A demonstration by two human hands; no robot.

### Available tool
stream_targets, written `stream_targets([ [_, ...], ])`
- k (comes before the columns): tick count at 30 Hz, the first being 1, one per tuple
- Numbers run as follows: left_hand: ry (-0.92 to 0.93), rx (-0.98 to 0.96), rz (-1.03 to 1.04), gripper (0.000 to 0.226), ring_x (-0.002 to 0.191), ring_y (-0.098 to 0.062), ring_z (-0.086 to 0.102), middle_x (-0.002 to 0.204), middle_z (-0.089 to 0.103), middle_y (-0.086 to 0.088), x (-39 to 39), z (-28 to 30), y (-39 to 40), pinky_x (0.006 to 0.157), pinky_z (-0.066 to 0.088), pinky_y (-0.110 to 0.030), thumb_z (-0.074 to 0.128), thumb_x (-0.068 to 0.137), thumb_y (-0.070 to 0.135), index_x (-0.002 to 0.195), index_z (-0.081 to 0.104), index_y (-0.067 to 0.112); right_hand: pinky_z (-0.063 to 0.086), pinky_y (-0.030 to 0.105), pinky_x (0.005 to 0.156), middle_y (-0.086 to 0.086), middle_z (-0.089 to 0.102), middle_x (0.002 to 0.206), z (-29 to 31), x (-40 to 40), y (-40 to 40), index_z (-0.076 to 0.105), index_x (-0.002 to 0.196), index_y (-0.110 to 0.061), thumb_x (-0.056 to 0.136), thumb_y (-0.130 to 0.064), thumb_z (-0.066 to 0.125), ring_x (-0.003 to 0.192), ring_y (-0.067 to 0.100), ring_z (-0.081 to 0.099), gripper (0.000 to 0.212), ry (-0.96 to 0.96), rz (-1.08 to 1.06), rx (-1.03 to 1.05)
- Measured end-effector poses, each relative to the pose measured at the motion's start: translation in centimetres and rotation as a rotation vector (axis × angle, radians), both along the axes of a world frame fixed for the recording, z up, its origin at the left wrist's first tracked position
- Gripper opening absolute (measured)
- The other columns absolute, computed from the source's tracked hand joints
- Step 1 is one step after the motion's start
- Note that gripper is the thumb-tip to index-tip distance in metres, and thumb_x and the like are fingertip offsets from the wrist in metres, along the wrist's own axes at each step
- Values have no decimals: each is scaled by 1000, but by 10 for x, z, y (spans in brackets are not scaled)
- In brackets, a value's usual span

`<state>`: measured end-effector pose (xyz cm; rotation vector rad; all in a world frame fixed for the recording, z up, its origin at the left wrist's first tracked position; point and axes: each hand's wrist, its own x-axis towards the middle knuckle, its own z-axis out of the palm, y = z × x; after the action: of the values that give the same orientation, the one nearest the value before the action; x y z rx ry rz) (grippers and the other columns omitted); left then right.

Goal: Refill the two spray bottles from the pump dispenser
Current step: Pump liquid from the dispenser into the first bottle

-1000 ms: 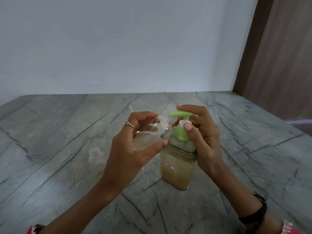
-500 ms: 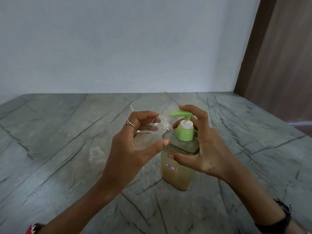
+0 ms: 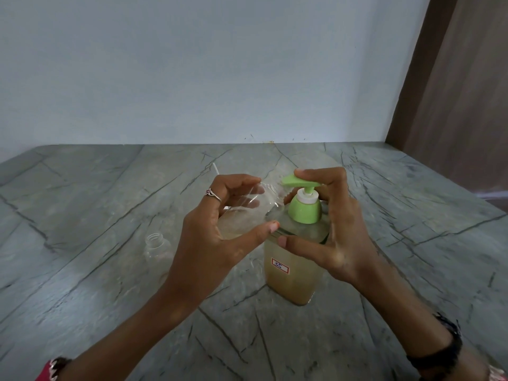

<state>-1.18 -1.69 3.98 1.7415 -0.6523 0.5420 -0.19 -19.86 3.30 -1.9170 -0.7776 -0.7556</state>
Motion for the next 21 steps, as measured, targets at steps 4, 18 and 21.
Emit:
stream_targets([
  [4, 3, -1, 0, 46, 97, -6, 65, 108, 65, 15, -1, 1, -1, 80, 50, -14, 74, 65, 36, 106, 54, 36, 54, 42, 69, -18, 62, 97, -3, -1, -1, 33, 122, -39, 67, -39, 71, 85, 13, 66, 67, 0, -18, -19],
  [18, -9, -24, -23, 45, 96, -9, 66, 107, 65, 12, -2, 2, -1, 81, 51, -18, 74, 67, 30, 106, 52, 34, 54, 40, 74, -19, 63, 97, -2, -2, 0, 23, 138, -36, 67, -36, 73, 89, 11, 66, 87, -2, -48, -51],
  [21, -10, -25, -22, 45, 96, -10, 66, 107, 65, 13, -2, 2, -1, 81, 51, -18, 75, 67, 29, 106, 52, 35, 55, 41, 71, -17, 63, 96, -2, 0, 0, 28, 133, -35, 67, -34, 74, 88, 13, 66, 80, -2, -31, -33],
])
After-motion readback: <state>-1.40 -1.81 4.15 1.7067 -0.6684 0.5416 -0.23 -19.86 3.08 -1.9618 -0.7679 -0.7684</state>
